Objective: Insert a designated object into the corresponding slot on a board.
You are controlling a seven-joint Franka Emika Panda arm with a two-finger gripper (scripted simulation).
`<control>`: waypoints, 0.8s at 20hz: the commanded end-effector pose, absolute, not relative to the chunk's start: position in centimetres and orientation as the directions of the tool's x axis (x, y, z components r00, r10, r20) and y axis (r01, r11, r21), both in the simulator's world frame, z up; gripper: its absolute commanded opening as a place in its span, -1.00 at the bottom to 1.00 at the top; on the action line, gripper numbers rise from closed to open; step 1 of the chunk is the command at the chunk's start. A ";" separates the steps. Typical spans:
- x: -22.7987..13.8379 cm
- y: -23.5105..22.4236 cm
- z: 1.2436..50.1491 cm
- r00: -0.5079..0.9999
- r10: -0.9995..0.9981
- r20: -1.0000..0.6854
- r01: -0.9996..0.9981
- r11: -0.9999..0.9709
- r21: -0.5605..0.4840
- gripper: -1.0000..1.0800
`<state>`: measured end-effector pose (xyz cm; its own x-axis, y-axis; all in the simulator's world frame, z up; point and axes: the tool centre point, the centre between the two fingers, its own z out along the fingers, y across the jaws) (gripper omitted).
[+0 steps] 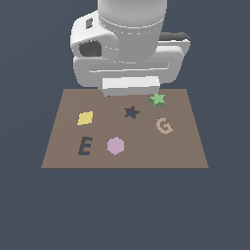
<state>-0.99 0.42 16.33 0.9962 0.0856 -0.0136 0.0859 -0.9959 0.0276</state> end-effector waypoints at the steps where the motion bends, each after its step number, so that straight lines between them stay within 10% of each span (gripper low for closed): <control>1: -1.0 0.4 16.3 0.996 0.086 -0.014 0.086 -0.996 0.028 0.92; 16: -1.4 3.2 14.1 0.957 0.291 -0.013 0.291 -0.956 0.021 0.92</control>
<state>-1.24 2.67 14.50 0.9671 0.2541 -0.0129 0.2543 -0.9669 0.0220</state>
